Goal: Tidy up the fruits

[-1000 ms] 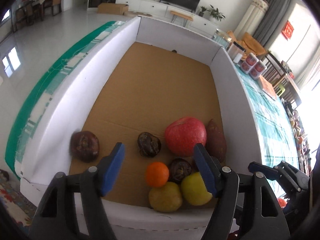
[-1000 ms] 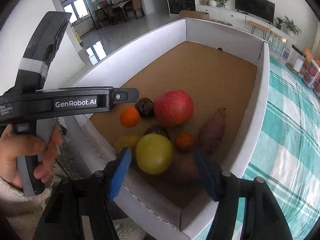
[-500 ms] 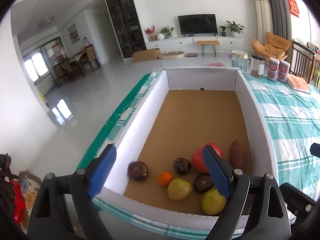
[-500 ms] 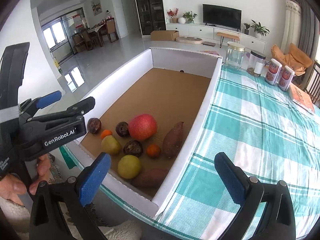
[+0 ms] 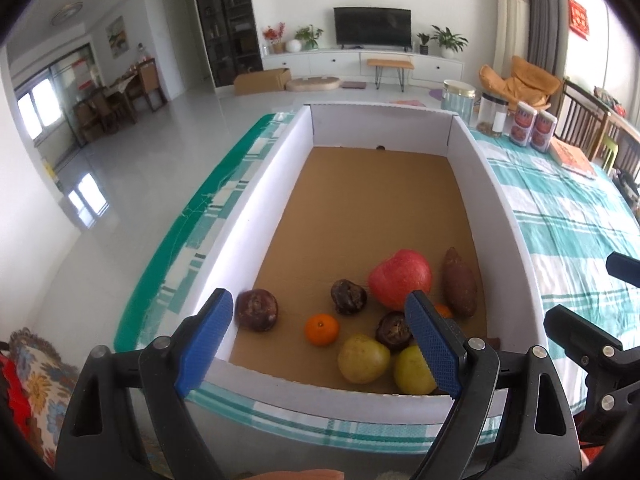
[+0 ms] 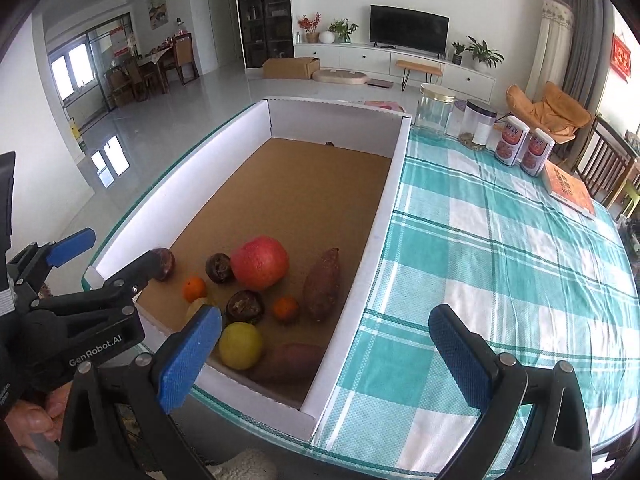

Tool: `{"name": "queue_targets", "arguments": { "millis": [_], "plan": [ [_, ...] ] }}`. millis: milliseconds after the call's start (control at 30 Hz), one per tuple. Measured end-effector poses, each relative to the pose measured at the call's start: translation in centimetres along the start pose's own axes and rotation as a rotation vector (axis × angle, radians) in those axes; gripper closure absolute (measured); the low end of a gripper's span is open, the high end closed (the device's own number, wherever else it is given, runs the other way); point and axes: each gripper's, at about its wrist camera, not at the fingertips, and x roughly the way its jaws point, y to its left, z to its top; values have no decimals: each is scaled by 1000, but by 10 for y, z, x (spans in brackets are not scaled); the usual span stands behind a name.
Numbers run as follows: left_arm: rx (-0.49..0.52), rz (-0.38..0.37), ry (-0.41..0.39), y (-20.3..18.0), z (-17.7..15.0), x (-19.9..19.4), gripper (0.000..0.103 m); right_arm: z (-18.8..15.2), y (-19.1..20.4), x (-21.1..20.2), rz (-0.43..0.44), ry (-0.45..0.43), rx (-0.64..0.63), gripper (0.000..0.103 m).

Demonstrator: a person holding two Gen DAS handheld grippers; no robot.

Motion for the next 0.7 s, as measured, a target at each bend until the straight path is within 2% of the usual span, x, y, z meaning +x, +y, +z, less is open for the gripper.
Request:
{"name": "queue_targets", "arguments": {
  "millis": [333,500,700],
  "plan": [
    [-31,-37,25,13,-3,7,13,0,14,5,-30,15,-28,0],
    [-29,-26,28,14,-2,10,13,-1,15,6,-31,17,-26,0],
    [-47,-61,22,18,-2,8,13,0,15,6,-20,16,-17,0]
  ]
}}
